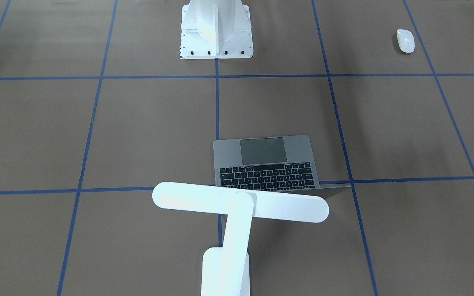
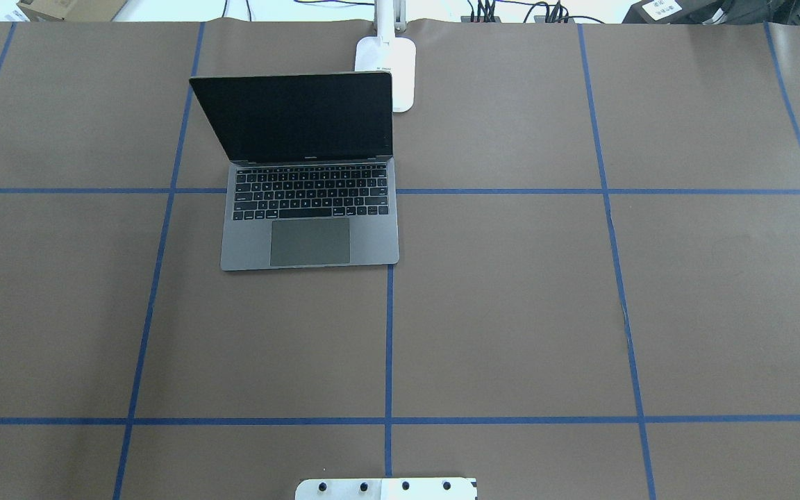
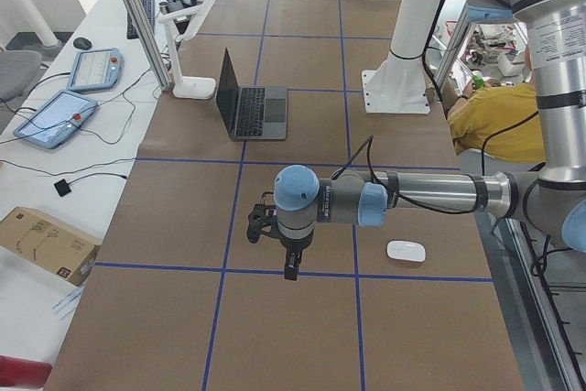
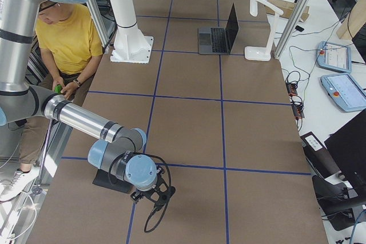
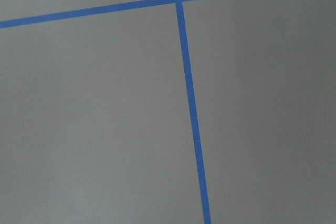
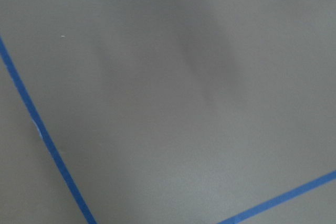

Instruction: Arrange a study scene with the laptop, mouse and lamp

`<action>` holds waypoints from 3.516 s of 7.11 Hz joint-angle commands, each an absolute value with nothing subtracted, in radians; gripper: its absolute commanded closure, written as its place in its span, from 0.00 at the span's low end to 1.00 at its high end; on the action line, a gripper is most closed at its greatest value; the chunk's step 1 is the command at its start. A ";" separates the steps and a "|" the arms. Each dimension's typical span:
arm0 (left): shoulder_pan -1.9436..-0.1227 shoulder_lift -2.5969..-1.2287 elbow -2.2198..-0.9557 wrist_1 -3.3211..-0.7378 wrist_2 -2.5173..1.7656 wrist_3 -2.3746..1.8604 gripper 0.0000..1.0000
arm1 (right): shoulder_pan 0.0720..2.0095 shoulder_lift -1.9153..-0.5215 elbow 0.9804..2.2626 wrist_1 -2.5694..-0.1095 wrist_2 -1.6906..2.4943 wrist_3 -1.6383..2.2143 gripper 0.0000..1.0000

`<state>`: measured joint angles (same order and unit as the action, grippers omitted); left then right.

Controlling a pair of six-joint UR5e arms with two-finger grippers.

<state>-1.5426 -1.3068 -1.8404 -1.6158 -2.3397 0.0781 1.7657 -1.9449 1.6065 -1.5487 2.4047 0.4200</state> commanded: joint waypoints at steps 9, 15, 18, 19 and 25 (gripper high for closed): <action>-1.549 -1.308 -1.832 -1.621 -2.344 0.077 0.00 | 1.738 -2.039 1.531 -1.756 2.453 1.023 0.07; -1.551 -1.304 -1.839 -1.621 -2.344 0.077 0.00 | 1.577 -1.962 1.454 -1.747 2.456 1.187 0.11; -1.558 -1.299 -1.842 -1.623 -2.344 0.078 0.00 | 1.537 -1.950 1.402 -1.747 2.566 1.186 0.27; -1.560 -1.299 -1.842 -1.623 -2.344 0.078 0.00 | 1.526 -1.948 1.382 -1.744 2.563 1.178 0.27; -1.563 -1.302 -1.842 -1.621 -2.344 0.078 0.00 | 1.485 -1.894 1.358 -1.740 2.447 1.166 0.36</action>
